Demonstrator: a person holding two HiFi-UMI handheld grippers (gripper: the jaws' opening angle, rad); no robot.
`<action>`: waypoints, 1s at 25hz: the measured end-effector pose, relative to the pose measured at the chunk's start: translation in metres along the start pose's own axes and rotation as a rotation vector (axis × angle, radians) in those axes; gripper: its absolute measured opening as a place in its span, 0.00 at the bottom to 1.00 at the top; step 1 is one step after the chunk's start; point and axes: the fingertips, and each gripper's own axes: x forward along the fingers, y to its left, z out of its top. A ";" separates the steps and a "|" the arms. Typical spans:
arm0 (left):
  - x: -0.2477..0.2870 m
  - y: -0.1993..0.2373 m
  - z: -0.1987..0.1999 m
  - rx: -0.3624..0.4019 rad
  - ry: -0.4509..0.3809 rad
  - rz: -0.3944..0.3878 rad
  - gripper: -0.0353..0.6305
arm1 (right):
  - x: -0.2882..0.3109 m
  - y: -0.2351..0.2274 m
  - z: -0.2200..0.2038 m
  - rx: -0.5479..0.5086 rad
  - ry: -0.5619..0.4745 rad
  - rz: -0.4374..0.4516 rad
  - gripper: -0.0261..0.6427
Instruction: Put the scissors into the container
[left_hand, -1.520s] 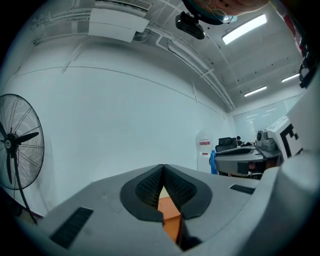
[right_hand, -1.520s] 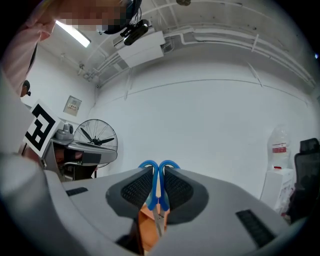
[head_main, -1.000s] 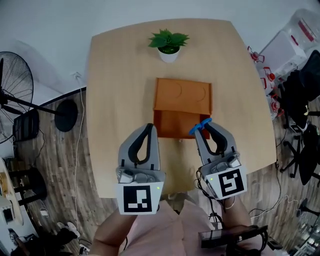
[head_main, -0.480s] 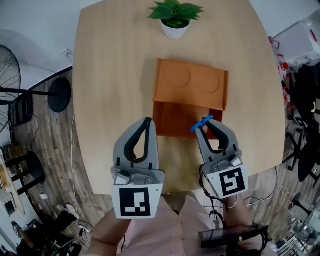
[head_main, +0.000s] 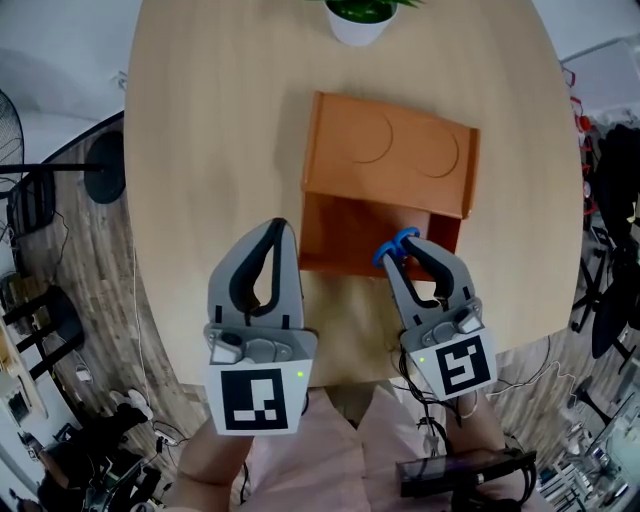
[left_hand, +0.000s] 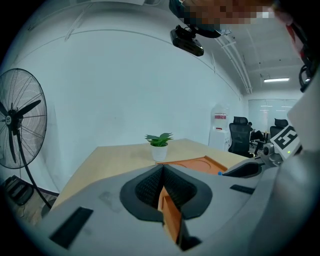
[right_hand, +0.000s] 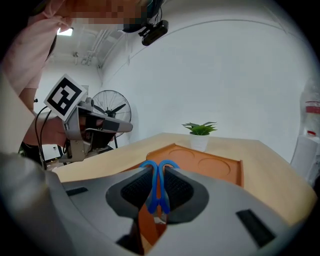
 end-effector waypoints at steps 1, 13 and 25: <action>0.000 0.001 -0.002 -0.006 0.003 0.001 0.06 | 0.003 0.002 0.000 -0.003 0.006 0.008 0.15; 0.010 0.018 -0.014 -0.023 0.035 0.022 0.06 | 0.031 0.007 -0.013 0.012 0.060 0.061 0.17; -0.008 0.013 0.007 -0.006 -0.019 0.005 0.06 | 0.017 0.019 0.018 0.009 -0.011 0.032 0.16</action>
